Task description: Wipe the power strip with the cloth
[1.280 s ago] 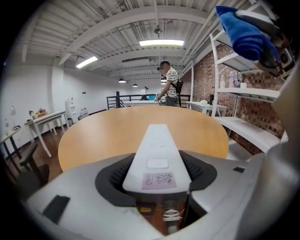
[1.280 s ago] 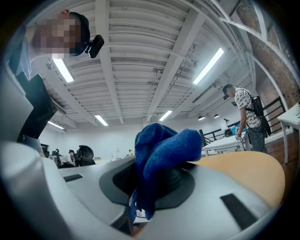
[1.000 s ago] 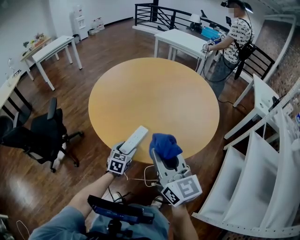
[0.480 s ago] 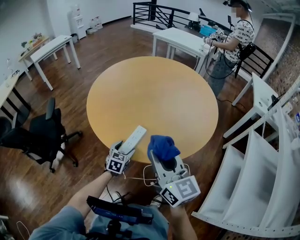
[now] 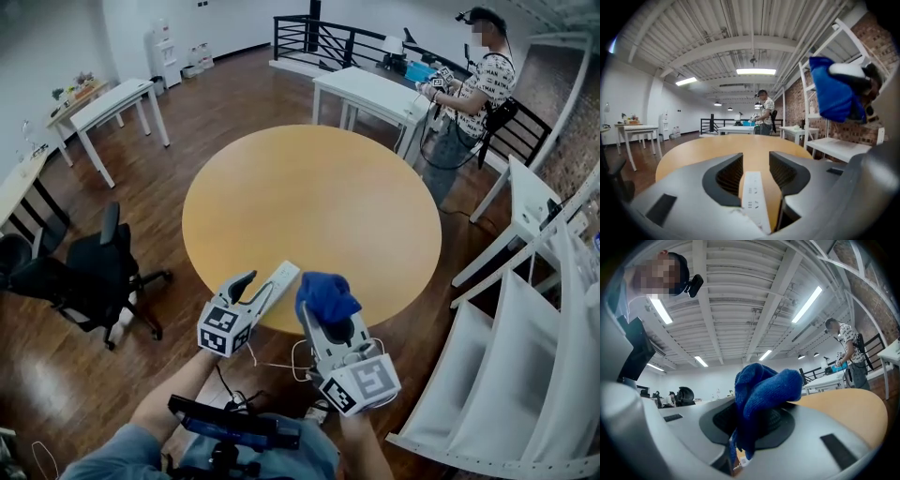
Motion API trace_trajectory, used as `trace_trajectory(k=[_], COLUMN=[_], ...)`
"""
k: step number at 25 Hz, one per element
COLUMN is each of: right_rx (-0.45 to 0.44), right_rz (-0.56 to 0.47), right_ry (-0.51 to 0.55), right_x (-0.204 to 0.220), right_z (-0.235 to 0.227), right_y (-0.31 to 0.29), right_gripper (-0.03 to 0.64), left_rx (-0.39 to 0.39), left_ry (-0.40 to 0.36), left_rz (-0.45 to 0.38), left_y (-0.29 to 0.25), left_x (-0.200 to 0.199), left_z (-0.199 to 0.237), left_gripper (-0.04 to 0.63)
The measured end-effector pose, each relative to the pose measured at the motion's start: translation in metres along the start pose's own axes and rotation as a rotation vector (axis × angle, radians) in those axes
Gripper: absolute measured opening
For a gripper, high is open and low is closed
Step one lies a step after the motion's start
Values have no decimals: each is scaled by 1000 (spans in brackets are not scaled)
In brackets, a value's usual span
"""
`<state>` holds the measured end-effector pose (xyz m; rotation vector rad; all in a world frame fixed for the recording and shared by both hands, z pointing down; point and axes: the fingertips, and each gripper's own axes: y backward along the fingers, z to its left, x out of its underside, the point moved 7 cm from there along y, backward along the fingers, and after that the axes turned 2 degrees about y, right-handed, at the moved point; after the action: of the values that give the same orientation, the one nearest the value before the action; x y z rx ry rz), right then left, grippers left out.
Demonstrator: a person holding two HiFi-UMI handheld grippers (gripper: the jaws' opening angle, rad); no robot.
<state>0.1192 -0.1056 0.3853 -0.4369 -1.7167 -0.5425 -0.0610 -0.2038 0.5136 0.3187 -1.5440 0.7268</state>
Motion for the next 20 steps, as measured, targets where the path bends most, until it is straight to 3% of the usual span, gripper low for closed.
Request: trace_trajectory(k=[4,8,14,20], right_rx=[-16,-44,-73,-72], right_rz=[-20,-44,-62,-57], right_ry=[6,23,57,79], right_x=[-7,-16,-24,-25], right_z=[4,14,22,24], right_y=[-6,-12,-18,-18], right_gripper=[75,75,72,71], left_rx=[35,68,68,68], left_ry=[-9,-29,-111,-83], left_rz=[-169,-259,-296,-309], left_y=[39,76,103,109], left_x=[-52,-93,-125,-127], left_z=[-13,-29,-46,-48], left_gripper=[75,6,5,5])
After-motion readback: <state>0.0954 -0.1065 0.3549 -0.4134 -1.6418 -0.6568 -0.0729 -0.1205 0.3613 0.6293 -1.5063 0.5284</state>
